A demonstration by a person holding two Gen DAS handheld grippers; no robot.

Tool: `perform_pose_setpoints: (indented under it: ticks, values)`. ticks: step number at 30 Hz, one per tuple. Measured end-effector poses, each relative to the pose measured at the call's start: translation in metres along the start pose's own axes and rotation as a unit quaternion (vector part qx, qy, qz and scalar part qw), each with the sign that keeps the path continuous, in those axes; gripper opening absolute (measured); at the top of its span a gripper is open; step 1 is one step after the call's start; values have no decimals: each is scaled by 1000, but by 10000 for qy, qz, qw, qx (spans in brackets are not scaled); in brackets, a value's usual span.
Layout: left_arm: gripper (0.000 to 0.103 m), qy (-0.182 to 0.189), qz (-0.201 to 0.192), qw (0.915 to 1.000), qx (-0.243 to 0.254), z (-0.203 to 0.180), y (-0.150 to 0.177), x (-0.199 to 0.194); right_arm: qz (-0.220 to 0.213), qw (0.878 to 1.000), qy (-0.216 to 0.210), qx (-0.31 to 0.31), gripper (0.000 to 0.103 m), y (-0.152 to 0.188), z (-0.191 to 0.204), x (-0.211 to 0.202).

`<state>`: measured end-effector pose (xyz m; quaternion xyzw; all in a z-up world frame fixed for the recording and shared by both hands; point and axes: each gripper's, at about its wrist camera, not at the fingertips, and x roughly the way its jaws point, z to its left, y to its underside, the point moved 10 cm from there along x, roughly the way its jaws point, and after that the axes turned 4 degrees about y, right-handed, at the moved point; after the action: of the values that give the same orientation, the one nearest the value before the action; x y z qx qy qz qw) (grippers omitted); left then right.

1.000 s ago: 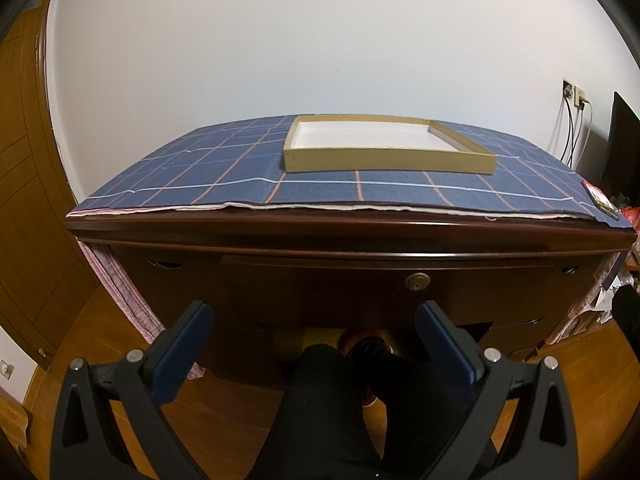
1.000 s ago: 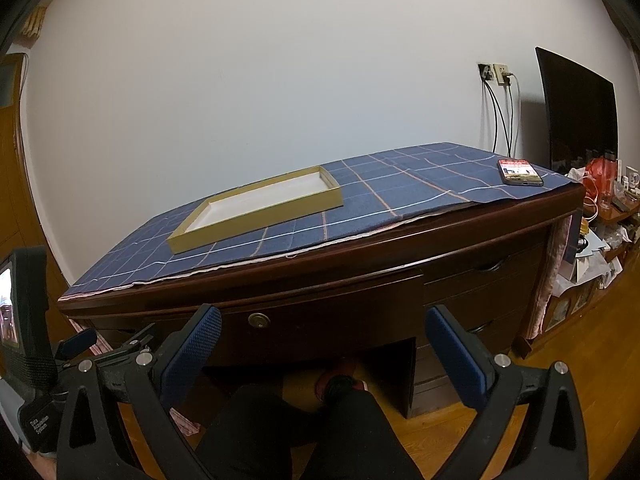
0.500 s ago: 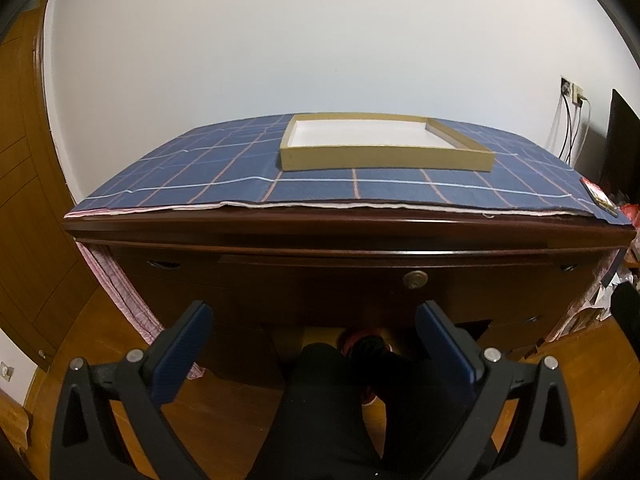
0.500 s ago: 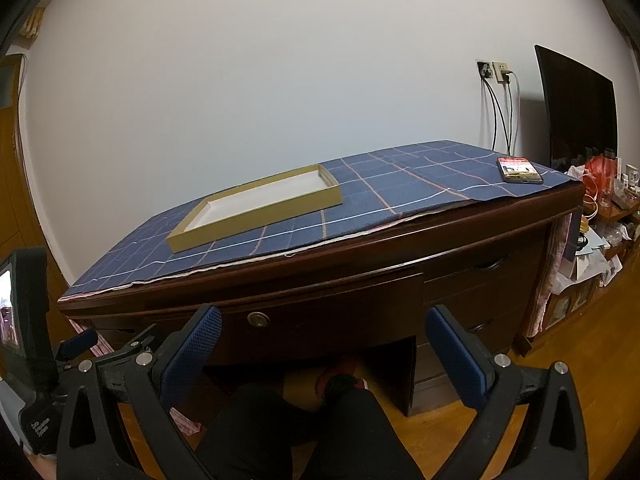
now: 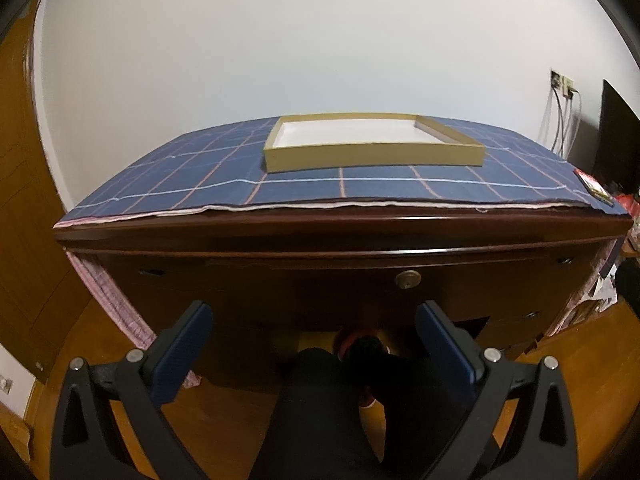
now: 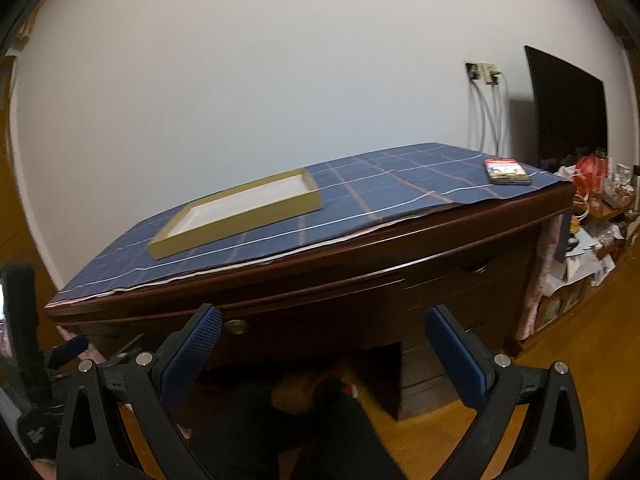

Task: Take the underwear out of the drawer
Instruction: 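Lower both tools toward the open drawer below the tray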

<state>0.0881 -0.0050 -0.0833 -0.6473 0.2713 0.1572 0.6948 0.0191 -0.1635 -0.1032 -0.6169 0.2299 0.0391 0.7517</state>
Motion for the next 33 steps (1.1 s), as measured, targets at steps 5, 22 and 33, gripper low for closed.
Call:
perform_pose_setpoints:
  ticks: [5, 22, 33]
  values:
    - [103, 182, -104, 9996, 200, -10, 0, 20, -242, 9993, 219, -202, 103, 5, -32, 24]
    - [103, 702, -195, 9973, 127, -35, 0, 84, 321, 9939, -776, -716, 103, 26, -54, 159]
    - [103, 636, -251, 9974, 214, -30, 0, 90, 229, 9887, -1157, -928, 102, 20, -46, 192]
